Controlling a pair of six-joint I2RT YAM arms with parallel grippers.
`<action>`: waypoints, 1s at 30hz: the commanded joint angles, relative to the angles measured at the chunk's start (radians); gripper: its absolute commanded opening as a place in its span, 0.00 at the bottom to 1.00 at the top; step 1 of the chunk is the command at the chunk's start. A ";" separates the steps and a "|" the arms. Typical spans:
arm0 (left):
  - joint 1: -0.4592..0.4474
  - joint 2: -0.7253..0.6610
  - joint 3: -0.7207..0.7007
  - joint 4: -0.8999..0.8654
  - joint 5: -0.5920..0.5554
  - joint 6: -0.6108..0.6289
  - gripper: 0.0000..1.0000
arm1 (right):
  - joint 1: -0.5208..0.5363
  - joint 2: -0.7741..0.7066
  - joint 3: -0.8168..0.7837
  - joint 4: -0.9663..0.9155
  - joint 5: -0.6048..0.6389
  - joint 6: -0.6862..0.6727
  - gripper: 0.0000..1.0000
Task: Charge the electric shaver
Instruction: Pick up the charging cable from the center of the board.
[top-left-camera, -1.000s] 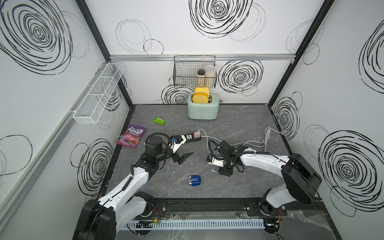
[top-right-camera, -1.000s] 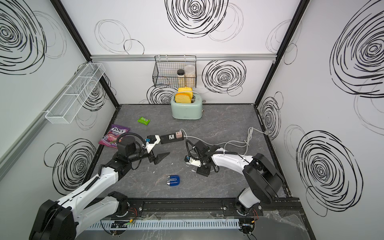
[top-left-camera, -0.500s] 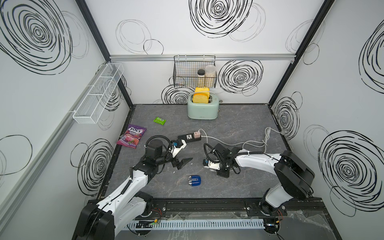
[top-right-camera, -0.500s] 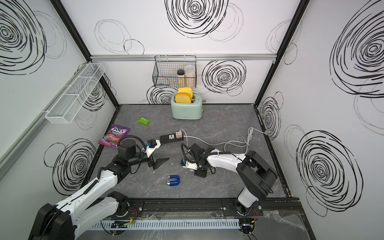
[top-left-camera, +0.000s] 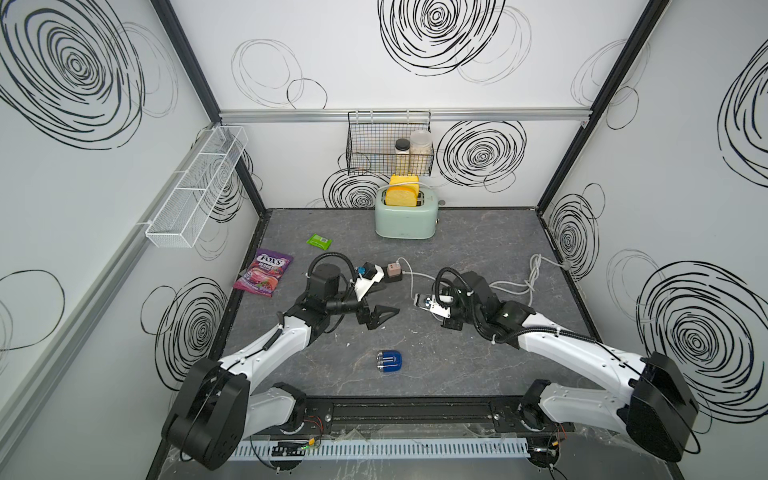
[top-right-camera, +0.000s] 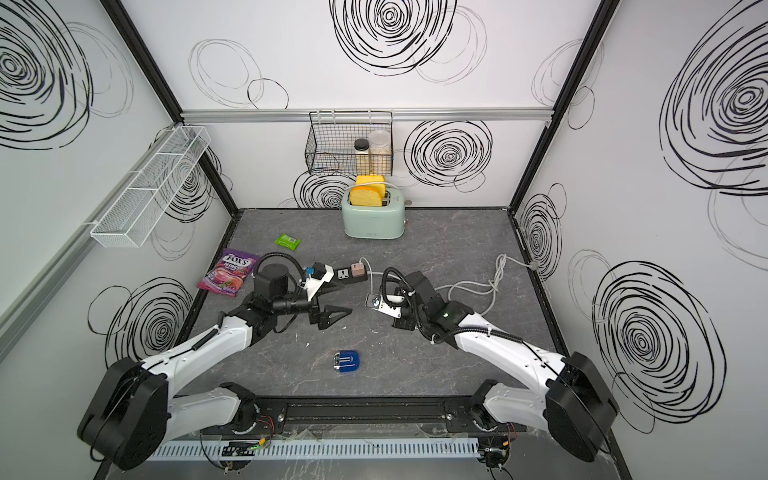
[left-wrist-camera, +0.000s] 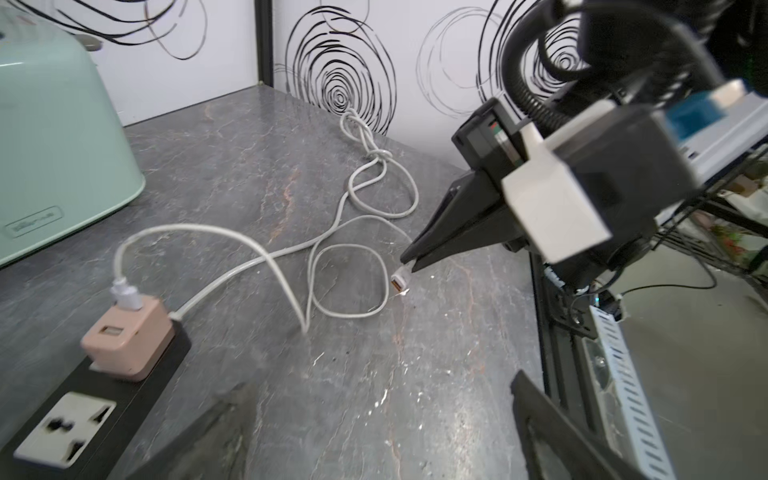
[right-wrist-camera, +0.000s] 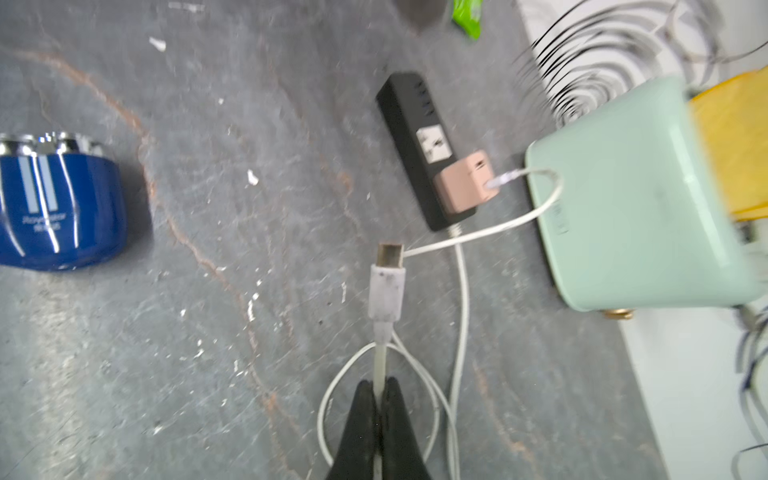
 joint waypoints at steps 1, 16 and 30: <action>-0.043 0.057 0.064 0.087 0.122 -0.124 0.96 | -0.001 -0.016 -0.022 0.084 -0.027 -0.094 0.00; -0.122 0.205 0.133 0.181 0.160 -0.248 0.73 | 0.008 -0.032 -0.015 0.107 -0.052 -0.144 0.00; -0.121 0.230 0.145 0.196 0.097 -0.253 0.30 | 0.008 -0.053 -0.032 0.084 -0.096 -0.138 0.00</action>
